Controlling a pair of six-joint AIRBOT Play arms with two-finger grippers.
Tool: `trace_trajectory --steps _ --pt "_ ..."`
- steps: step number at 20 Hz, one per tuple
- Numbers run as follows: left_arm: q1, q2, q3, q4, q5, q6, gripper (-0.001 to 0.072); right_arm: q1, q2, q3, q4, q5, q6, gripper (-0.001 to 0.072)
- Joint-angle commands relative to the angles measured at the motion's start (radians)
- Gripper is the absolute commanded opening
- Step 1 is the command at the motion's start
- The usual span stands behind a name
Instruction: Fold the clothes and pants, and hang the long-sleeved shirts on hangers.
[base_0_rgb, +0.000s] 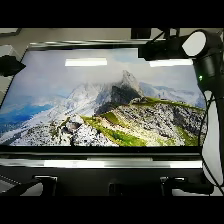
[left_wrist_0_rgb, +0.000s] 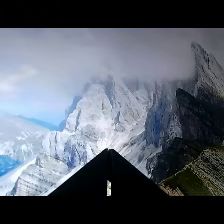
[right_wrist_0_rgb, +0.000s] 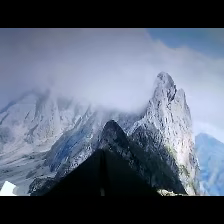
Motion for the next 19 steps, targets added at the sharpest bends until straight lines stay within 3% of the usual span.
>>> trace_trajectory --steps 1,19 --pt "0.000 0.025 -0.032 -0.008 0.034 0.008 0.0021 0.015 0.007 0.000 0.011 -0.011 0.018 0.0029" --pt "0.000 0.022 -0.032 -0.009 0.035 0.008 0.0022 0.015 0.090 0.001 0.010 0.048 0.020 0.0030"
